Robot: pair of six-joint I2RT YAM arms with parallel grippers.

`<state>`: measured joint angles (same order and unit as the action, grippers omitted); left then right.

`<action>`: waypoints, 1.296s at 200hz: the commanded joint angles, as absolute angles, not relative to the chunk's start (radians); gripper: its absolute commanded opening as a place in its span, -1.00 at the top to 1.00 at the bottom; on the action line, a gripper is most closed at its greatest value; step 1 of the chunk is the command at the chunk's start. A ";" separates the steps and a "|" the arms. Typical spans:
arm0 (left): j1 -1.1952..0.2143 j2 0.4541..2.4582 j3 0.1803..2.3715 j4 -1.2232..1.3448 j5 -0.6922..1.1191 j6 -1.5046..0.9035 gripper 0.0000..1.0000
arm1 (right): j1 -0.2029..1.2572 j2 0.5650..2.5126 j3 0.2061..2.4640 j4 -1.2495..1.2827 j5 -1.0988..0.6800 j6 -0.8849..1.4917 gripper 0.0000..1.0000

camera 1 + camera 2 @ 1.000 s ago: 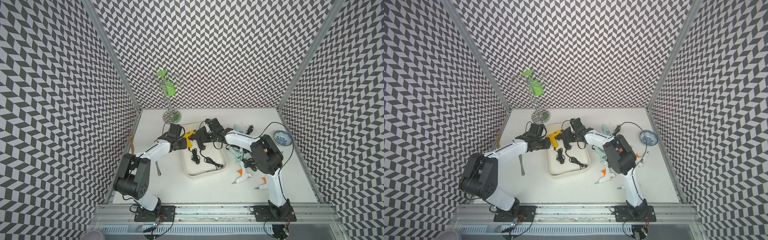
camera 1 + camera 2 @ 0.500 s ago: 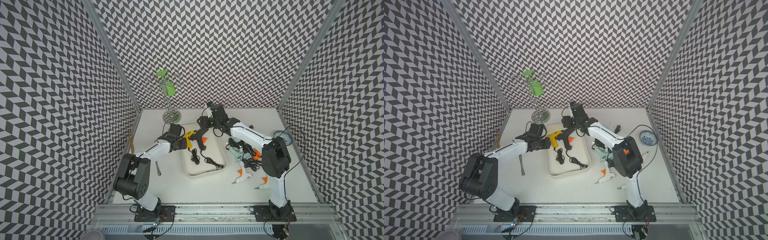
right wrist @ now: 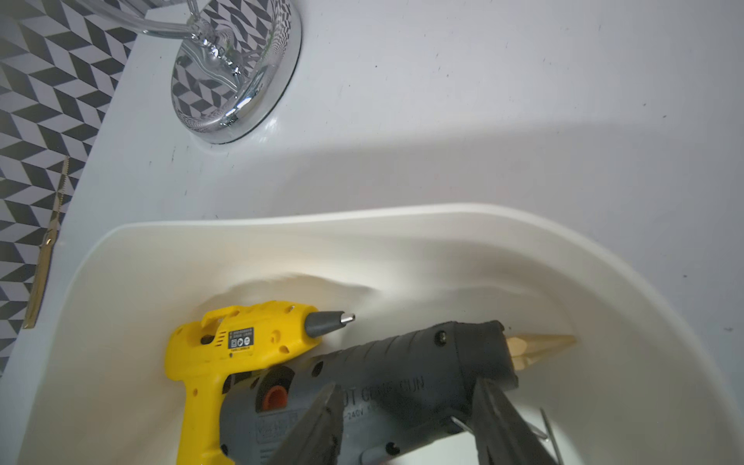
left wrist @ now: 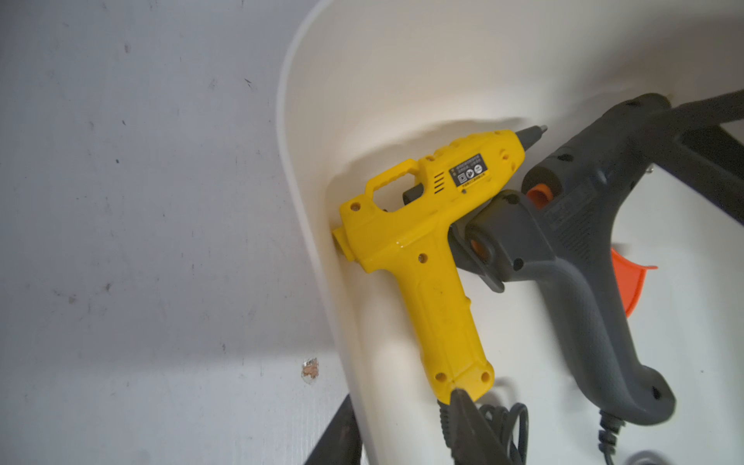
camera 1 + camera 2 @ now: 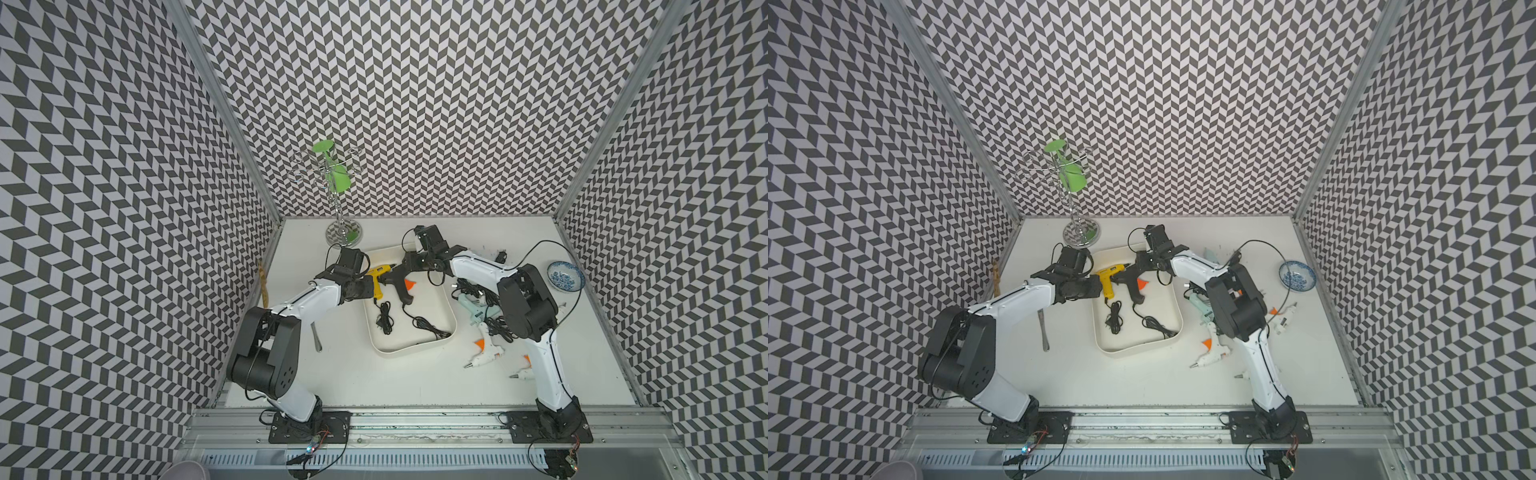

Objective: Put the hot melt glue gun into the storage box
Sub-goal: Adjust the hot melt adhesive gun in the storage box, then pick up the hot melt adhesive gun from the center of the board.

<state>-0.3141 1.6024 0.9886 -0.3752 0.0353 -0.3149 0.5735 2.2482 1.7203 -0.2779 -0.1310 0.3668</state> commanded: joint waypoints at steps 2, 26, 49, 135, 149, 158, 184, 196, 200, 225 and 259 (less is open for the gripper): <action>-0.321 1.589 0.982 -0.361 0.043 -0.322 0.20 | 0.574 2.191 1.694 -0.263 -0.145 0.356 -0.18; -0.321 1.591 0.983 -0.360 0.039 -0.326 0.19 | 0.574 2.082 1.690 -0.252 -0.127 0.336 -0.31; -0.321 1.593 0.986 -0.362 0.036 -0.325 0.18 | 0.572 1.990 1.718 -0.331 -0.051 0.304 -0.40; -0.321 1.591 1.005 -0.362 0.040 -0.328 0.10 | 0.365 1.971 1.577 -0.642 0.057 0.350 -0.43; -0.321 1.593 1.007 -0.360 0.042 -0.331 0.09 | 0.363 1.986 1.544 -0.631 0.083 0.371 -0.44; -0.321 1.592 1.006 -0.359 0.042 -0.333 0.09 | 0.357 1.993 1.525 -0.620 0.078 0.386 -0.44; -0.321 1.583 1.002 -0.360 0.038 -0.332 0.08 | 0.349 2.029 1.508 -0.592 0.068 0.399 -0.44; -0.321 1.577 0.999 -0.362 0.034 -0.332 0.08 | 0.344 2.054 1.522 -0.614 0.068 0.396 -0.43; -0.321 1.576 0.998 -0.361 0.033 -0.331 0.08 | 0.342 2.059 1.525 -0.621 0.066 0.395 -0.44; -0.321 1.565 0.988 -0.361 0.027 -0.326 0.08 | 0.341 2.065 1.499 -0.597 0.067 0.408 -0.44; -0.320 1.572 0.996 -0.362 0.030 -0.327 0.08 | 0.332 2.149 1.561 -0.590 0.071 0.418 -0.44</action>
<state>-0.3141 1.5967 0.9894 -0.3721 0.0349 -0.3305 0.3416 2.0731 1.5131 -0.6212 0.0593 0.3977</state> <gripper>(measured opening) 0.462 0.720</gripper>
